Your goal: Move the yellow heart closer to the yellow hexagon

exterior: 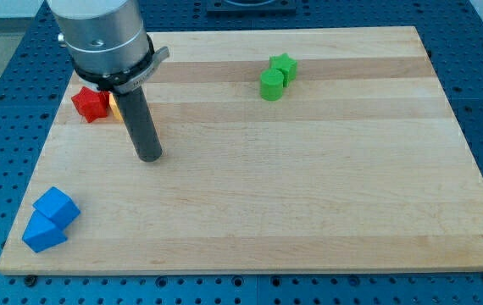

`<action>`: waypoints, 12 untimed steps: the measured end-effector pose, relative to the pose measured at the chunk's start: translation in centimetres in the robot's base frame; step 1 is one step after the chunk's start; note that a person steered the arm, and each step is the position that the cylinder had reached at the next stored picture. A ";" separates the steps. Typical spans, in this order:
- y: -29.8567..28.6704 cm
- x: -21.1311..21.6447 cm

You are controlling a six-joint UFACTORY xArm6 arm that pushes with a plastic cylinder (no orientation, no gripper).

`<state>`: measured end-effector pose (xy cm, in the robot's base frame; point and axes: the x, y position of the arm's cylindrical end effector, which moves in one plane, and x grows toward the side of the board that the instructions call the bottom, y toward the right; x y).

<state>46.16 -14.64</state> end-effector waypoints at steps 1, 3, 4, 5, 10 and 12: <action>-0.1 -1.0; -0.8 -1.9; -1.0 -1.7; -1.0 -2.3; -0.6 -6.6; 3.7 -6.3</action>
